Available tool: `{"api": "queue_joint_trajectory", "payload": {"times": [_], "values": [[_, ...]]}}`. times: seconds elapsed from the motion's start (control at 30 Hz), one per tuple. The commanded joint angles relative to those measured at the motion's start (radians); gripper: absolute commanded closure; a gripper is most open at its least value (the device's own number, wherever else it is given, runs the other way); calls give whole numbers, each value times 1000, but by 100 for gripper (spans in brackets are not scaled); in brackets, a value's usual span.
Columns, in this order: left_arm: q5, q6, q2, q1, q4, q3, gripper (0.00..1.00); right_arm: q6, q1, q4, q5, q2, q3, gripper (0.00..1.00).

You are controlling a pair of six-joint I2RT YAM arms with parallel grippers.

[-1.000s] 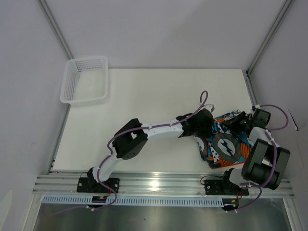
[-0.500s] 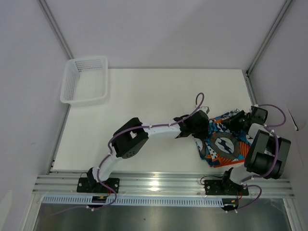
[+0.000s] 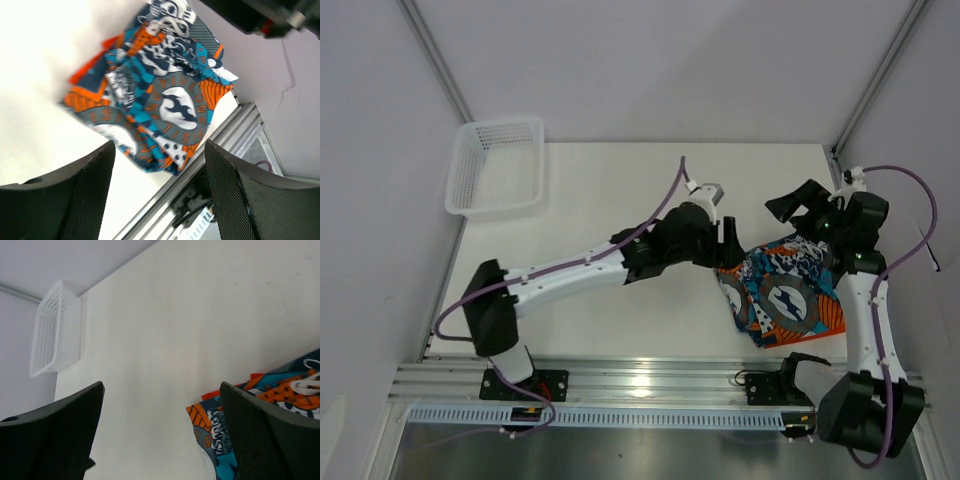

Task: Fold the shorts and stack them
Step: Neatly place the folded shorts to the corner

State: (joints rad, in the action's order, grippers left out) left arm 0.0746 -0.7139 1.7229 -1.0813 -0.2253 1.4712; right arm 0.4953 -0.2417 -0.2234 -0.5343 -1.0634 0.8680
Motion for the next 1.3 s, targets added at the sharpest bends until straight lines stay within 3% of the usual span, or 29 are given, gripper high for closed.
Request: {"api": "queue_joint_trajectory", "payload": {"times": [0.0,0.1,0.13,0.2,0.23,0.4,0.5,0.57,0.7,0.93,1.13,1.27], "values": [[66,44,-132,46,-74,-103,25,-57,127,-47,48,112,39,1],[125,68,-224,90,-115,-219,24,-78,255,-68,184,164,20,0],[151,73,-297,121,-137,-294,25,-84,365,-77,227,189,14,0],[165,90,-377,161,-157,-374,24,-92,459,-71,365,209,-15,1],[165,97,-466,211,-178,-429,24,-92,549,-42,402,229,-59,1],[182,152,-735,388,-218,-617,18,-106,746,99,590,263,-216,1],[289,130,-851,408,-267,-695,10,-129,829,250,631,240,-303,1],[266,126,-913,408,-223,-759,10,-135,867,283,666,192,-342,1],[379,99,-991,408,-195,-891,9,-162,1004,402,775,116,-417,0],[436,143,-1039,408,-145,-1023,6,-176,1050,519,797,121,-492,0],[451,125,-1042,408,-134,-1042,1,-276,1038,426,841,169,-454,0],[482,90,-1051,408,-166,-1046,1,-325,1026,429,771,171,-445,1]]}}
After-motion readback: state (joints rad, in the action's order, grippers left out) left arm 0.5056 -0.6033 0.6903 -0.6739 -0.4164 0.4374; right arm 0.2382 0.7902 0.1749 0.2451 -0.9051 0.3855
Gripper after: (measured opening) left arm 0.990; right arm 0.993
